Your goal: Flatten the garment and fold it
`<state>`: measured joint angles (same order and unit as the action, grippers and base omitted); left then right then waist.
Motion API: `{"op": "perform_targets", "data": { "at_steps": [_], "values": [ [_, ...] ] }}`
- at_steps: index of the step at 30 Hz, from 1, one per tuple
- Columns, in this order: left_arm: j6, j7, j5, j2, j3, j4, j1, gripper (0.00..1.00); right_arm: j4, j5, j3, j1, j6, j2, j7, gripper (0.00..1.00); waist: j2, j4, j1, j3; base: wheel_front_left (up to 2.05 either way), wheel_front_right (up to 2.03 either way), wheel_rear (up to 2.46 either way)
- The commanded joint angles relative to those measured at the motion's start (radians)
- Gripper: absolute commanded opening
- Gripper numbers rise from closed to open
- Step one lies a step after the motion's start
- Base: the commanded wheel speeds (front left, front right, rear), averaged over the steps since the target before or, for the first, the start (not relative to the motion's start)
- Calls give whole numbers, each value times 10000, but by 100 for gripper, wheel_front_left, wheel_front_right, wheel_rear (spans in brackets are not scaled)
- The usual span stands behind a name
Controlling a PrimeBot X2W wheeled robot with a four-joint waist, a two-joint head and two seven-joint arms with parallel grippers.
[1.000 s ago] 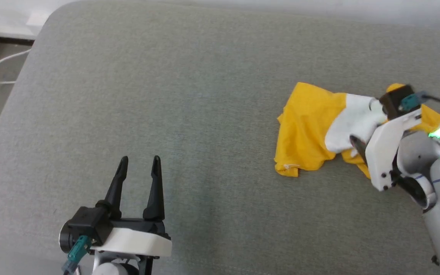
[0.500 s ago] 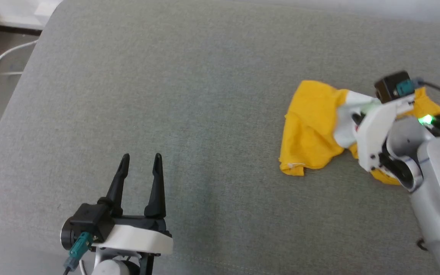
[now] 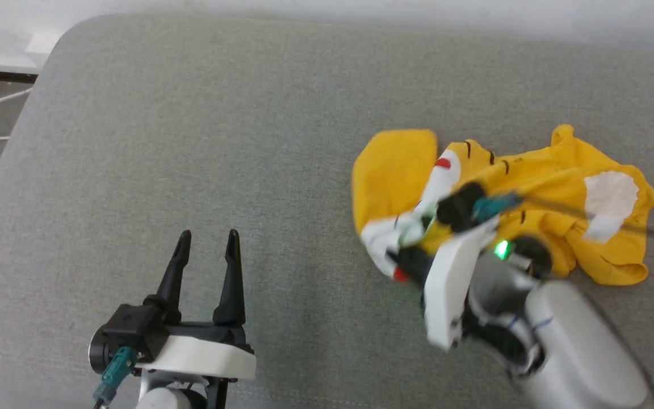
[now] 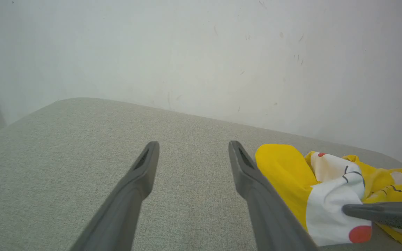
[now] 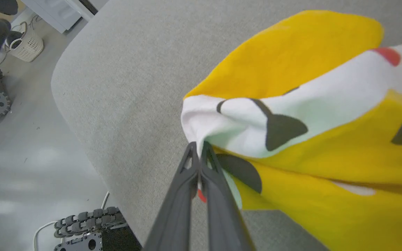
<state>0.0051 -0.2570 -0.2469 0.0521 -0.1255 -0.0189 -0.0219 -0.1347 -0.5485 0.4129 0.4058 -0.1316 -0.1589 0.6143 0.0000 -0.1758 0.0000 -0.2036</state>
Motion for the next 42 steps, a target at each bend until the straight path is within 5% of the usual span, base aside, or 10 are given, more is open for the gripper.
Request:
{"op": "perform_targets", "data": {
  "at_steps": [1, 4, 6, 8, 19, 29, 36, 42],
  "values": [
    [1, -47, -24, -18, 20, -13, 21, 100, -148, -3, 166, -405, 9, 135, -106, 0, 0, -60, 0, -78, 0, 0, 0],
    [-21, -47, -30, -18, 5, 22, -35, 100, -735, 79, 340, -889, 9, 317, -214, 0, 0, -123, 0, -134, 0, 0, 0],
    [-35, -47, -34, -18, -29, 70, -74, 100, -1056, 270, 502, -970, 9, 307, -353, 39, 0, -177, 0, -127, 0, 0, 0],
    [-31, -47, -41, -18, -50, 110, -94, 100, -1281, 334, 468, -967, 9, 342, -529, 100, 0, -209, 0, -84, 0, 0, 0],
    [48, -47, 12, -18, 74, 56, 243, 100, -52, 672, -1576, -1247, 9, 661, -2530, 100, 0, -5, 0, 381, 0, 0, 0],
    [-124, -47, 138, -18, 530, -672, 760, 100, 2668, 3515, -4829, -3941, 9, 1068, -5071, 100, 0, 974, 0, 362, 0, 0, 0],
    [-385, -47, 107, -18, 788, -1043, 1362, 100, 1842, 3168, -5938, -5191, 9, 1083, -7573, 100, 0, 1693, 0, 371, 0, 0, 0],
    [-498, -47, 274, -18, 817, -888, 1404, 100, 829, 2659, -5674, -5224, 9, 1085, -8321, 100, 0, 2029, 0, 459, 0, 0, 0]
  ]
}}
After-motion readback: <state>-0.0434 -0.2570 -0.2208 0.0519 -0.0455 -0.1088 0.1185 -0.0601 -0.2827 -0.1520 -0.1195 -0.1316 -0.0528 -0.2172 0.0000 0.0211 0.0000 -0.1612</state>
